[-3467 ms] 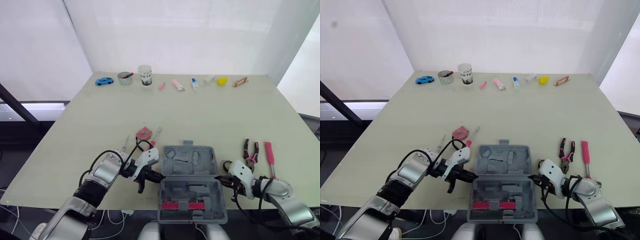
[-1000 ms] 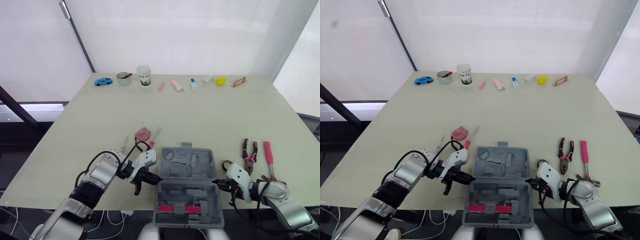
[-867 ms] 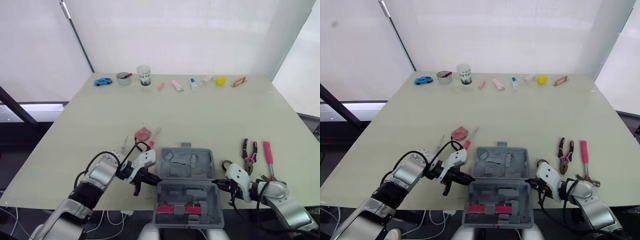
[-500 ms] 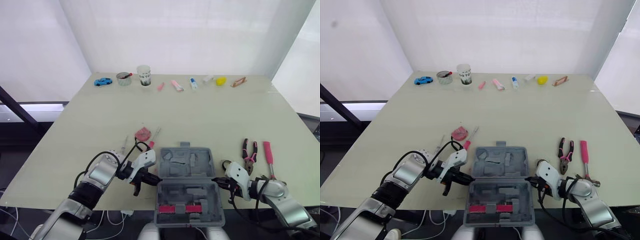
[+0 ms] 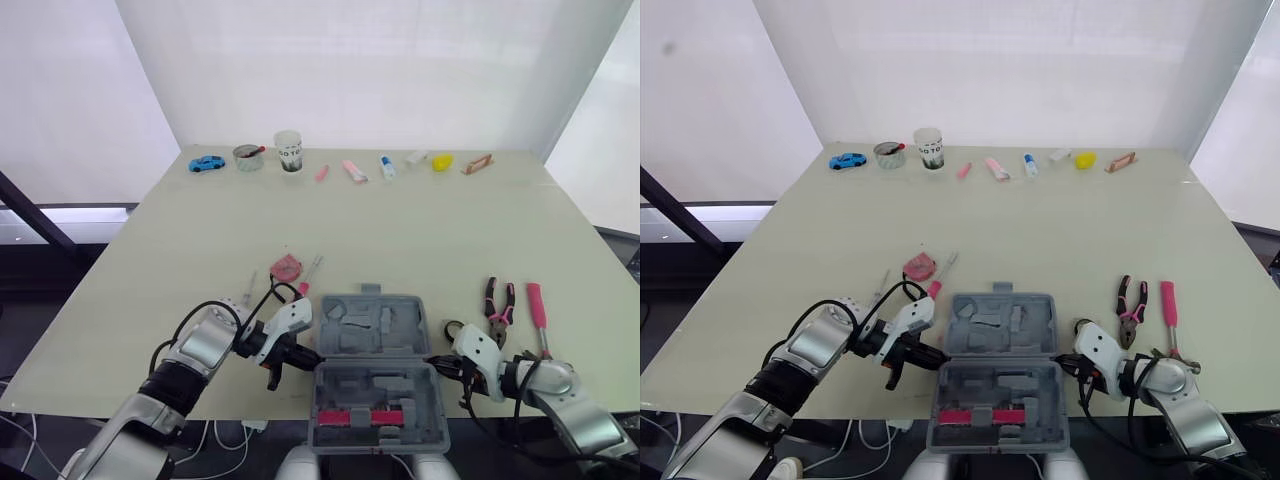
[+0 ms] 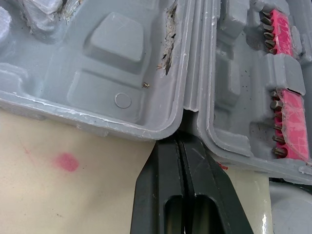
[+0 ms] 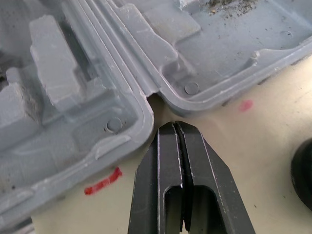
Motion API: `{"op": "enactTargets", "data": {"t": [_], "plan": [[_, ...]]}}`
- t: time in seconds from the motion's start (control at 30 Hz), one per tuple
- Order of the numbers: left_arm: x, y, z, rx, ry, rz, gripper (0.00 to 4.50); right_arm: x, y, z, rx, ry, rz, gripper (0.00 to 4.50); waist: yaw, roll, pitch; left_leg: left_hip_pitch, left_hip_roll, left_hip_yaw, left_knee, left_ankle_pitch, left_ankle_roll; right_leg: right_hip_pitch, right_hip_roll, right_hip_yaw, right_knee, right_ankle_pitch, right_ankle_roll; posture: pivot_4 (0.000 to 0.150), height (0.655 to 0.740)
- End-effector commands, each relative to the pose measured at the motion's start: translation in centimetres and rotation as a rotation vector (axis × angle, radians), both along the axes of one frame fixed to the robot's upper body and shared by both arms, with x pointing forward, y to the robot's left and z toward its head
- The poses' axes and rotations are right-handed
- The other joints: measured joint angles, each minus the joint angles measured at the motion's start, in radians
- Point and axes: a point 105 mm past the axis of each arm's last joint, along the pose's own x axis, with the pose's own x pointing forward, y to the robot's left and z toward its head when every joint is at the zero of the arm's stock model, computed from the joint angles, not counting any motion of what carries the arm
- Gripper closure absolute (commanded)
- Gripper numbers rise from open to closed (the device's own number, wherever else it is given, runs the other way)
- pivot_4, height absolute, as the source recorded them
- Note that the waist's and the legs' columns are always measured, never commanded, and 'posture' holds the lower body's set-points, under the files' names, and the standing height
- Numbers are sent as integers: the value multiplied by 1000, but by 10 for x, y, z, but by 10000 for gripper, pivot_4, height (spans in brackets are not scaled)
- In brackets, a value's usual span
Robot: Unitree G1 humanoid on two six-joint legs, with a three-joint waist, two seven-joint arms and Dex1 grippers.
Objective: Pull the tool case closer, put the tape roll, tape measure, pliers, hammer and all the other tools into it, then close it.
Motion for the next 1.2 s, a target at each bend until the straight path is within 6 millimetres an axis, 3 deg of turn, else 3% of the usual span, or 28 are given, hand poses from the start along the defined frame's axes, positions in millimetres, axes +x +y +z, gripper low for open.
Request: {"op": "enactTargets", "data": {"t": [0.03,0.33,0.53,0.73,0.83,0.9,0.93,1.03,1.1,1.2], "plan": [[-2,18,-8,51,13,57,44421,2,-16,11,-19,-58,-36,45000,0,0,0,0,0,0,0,0,0,0,0,0,0,0,0,1500,7400],[-10,16,14,-127,-83,127,44421,-10,-35,33,100,-131,-126,45000,1,0,1,-1,1,-1,-1,0,0,-1,0,0,0,0,0,1500,7400],[-13,26,35,-234,-212,244,44421,-15,-50,55,221,-203,-217,45000,6,0,1,-1,1,-2,0,0,0,-1,-1,1,-1,-2,-3,1500,7400],[-28,54,56,-370,-341,465,44421,-33,-80,59,348,-203,-436,45000,7,0,1,-1,2,-3,-1,0,0,-2,-1,1,-2,-2,-3,1500,7400],[-39,67,62,-406,-348,541,36512,-42,-95,59,380,-208,-498,45000,8,0,1,-1,4,-2,-2,0,0,-2,-2,2,-2,-2,-4,1500,7400],[-48,77,62,-417,-358,580,26295,-51,-104,59,398,-216,-532,45000,8,0,1,0,4,-1,-2,0,0,-1,-2,2,-2,-2,-4,1500,7400],[-51,80,61,-419,-360,594,24346,-54,-107,59,404,-219,-543,45000,8,0,1,0,4,-1,-2,0,0,-1,-2,2,-2,-2,-4,1500,7400],[-62,100,56,-406,-374,672,11762,-69,-119,61,393,-243,-584,37080,8,0,1,2,5,0,-2,0,0,-1,-2,3,-2,-3,-2,1500,7400],[-68,119,54,-396,-394,751,402,-83,-124,62,398,-253,-608,25902,9,0,1,2,5,0,-4,0,0,-2,-2,3,-3,-4,-3,1500,7400],[-74,140,54,-378,-459,872,0,-100,-134,61,388,-279,-656,9530,11,0,1,2,7,0,-5,0,0,-2,-2,3,-4,-4,-2,1500,7400]]}}
